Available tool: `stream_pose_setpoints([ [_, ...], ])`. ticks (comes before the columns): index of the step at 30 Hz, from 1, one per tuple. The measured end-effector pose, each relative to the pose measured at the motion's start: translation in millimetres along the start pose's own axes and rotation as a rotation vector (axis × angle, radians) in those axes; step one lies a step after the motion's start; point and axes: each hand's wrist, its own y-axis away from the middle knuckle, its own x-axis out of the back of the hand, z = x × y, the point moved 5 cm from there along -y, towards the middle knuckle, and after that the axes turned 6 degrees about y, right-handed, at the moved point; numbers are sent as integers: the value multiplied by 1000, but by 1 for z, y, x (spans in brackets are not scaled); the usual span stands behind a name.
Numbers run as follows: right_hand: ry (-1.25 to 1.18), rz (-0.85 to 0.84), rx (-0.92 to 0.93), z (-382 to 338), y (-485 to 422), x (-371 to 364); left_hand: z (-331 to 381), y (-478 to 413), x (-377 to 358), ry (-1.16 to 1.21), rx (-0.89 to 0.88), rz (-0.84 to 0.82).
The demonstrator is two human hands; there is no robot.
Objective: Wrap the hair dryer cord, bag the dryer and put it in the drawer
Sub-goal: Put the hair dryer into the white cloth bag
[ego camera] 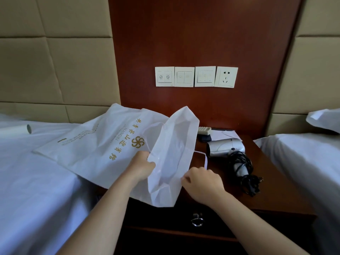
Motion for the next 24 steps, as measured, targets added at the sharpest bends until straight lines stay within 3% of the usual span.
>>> stream_pose_setpoints([
  [6, 29, 40, 258, -16, -17, -21, 12, 22, 6, -143, -5, -177],
  [11, -253, -107, 294, -27, -22, -42, 4, 26, 8, -283, 30, -156],
  [15, -436, -141, 267, -31, -28, -44, 1, 13, 13, -628, 0, -12],
  [19, -447, -153, 291, -30, -32, -44, 17, 8, 13, -522, -62, 119],
  [24, -416, -164, 294, -30, -41, -50, 22, 4, 30, -555, -135, 244],
])
